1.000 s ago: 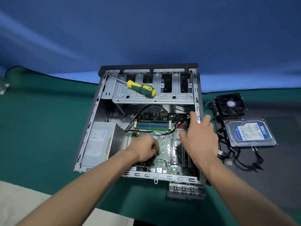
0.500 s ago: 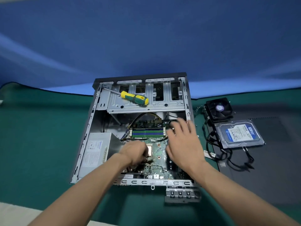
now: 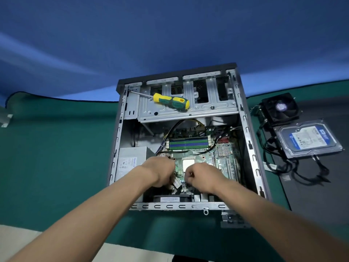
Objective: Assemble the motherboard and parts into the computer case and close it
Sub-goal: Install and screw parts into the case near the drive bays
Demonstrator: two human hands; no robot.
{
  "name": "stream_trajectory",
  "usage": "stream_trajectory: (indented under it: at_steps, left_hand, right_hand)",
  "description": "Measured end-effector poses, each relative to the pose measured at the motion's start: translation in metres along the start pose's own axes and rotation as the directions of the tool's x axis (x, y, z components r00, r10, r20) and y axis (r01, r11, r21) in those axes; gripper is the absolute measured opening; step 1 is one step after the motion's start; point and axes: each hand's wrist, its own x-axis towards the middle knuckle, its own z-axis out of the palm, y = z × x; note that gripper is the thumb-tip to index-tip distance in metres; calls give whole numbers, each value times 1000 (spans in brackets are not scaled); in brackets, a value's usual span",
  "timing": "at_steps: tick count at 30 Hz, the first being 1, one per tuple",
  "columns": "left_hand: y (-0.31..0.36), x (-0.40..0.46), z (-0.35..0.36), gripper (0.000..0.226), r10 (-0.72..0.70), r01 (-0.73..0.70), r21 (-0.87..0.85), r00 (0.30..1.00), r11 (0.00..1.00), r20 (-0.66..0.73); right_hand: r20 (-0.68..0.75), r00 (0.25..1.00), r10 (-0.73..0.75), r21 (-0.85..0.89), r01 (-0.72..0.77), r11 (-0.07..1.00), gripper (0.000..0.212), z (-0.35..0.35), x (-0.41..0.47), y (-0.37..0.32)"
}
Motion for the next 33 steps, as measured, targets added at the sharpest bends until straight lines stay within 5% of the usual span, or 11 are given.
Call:
stream_trajectory:
  at_steps: [4, 10, 27, 33]
  left_hand:
    - [2, 8, 2, 14, 41, -44, 54, 997, 998, 63]
    - [4, 19, 10, 11, 70, -84, 161, 993, 983, 92]
    - [10, 18, 15, 23, 61, -75, 195, 995, 978, 73]
    - [12, 17, 17, 20, 101, -109, 286, 994, 952, 43]
  right_hand:
    - [70, 995, 70, 141, -80, 987, 21, 1, 15, 4]
    - [115, 989, 92, 16, -94, 995, 36, 10, 29, 4]
    - [228, 967, 115, 176, -157, 972, 12, 16, 50, 12]
    - [251, 958, 142, 193, -193, 962, 33, 16, 46, 15]
